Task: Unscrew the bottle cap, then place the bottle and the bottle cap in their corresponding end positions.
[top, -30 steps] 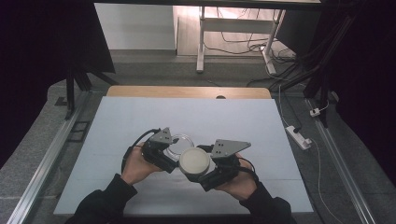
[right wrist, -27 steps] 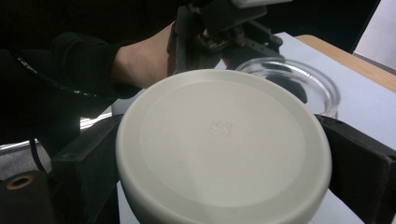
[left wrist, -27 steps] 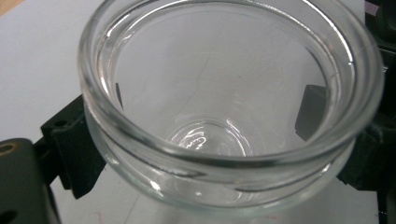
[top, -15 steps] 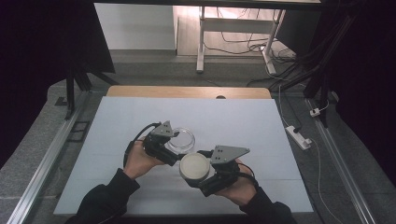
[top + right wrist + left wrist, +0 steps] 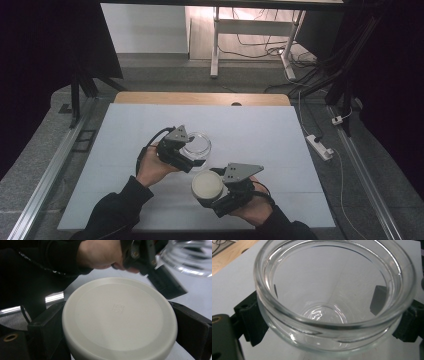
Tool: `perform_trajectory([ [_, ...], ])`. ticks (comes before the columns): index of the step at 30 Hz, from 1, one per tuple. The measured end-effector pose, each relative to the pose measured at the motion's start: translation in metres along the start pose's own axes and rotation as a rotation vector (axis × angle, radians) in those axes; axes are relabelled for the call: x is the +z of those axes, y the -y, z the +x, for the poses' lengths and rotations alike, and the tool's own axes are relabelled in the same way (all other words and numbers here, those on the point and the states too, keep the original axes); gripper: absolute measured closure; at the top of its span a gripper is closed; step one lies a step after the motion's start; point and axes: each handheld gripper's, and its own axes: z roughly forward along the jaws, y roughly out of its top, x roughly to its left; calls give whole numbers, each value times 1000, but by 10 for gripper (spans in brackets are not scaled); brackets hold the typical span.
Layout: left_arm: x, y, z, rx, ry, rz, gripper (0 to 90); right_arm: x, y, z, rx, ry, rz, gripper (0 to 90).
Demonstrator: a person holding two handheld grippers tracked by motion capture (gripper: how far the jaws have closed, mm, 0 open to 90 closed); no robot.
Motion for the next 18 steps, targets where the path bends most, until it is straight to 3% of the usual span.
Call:
perform_trajectory([
  [18,11,-6,16,-13,-28,-11,77,17,12,2,-2,-6,35,72],
])
